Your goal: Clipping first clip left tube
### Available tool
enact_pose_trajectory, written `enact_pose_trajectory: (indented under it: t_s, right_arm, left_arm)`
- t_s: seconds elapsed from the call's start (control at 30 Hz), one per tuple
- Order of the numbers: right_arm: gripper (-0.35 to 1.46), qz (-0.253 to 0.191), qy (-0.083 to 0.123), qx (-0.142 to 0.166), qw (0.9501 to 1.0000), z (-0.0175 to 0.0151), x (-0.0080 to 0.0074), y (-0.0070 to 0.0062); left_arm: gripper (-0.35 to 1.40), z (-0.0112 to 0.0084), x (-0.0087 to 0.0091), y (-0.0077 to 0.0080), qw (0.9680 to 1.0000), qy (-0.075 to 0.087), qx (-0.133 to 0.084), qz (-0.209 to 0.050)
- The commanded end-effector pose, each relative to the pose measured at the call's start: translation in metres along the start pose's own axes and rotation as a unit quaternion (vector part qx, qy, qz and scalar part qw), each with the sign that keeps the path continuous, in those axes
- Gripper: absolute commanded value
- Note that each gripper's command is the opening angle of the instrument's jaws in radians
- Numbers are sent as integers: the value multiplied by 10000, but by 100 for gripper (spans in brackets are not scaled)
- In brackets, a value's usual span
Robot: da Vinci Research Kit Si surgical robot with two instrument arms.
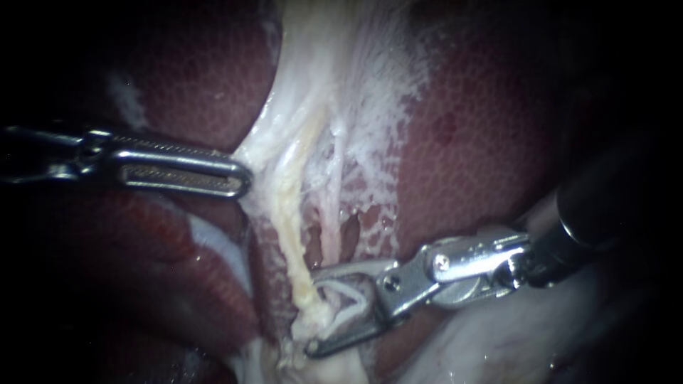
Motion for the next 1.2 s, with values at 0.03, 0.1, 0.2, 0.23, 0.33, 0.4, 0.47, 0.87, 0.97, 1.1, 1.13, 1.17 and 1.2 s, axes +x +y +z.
enact_pose_trajectory:
  t_s: [0.03,0.1,0.2,0.23,0.33,0.4,0.47,0.87,0.97,1.1,1.13,1.17,1.2]
  right_arm:
    - [60,5,1,-14,10000,3,0,2]
    - [60,9,0,-26,10000,7,2,4]
    - [60,12,-3,-48,10000,17,4,8]
    - [60,12,-4,-53,10000,19,4,9]
    - [60,13,-7,-71,10000,27,6,13]
    - [60,13,-10,-81,10000,31,7,15]
    - [59,14,-12,-92,10000,36,7,17]
    - [59,35,-21,-118,9999,45,2,24]
    - [58,34,-21,-117,9999,45,2,24]
    - [54,32,-22,-111,9999,44,1,23]
    - [51,60,-21,-93,9999,43,1,22]
    - [40,147,-19,-72,9999,41,1,22]
    - [28,231,-19,-15,9997,39,0,21]
  left_arm:
    - [-35,1,0,0,10000,-1,-4,1]
    - [-35,2,1,-1,10000,-2,-10,2]
    - [-35,3,1,-1,10000,-2,-12,3]
    - [-35,3,1,-1,10000,-2,-13,3]
    - [-35,3,1,-1,10000,-3,-14,4]
    - [-35,4,2,-1,10000,-3,-16,5]
    - [-35,5,2,-1,10000,-4,-18,5]
    - [-35,6,3,-2,10000,-9,-42,8]
    - [-35,6,3,-2,10000,-9,-42,8]
    - [-35,6,3,-2,10000,-9,-42,8]
    - [-35,6,3,-2,10000,-9,-42,8]
    - [-35,6,3,-2,10000,-9,-43,9]
    - [-35,7,3,-2,10000,-9,-43,9]
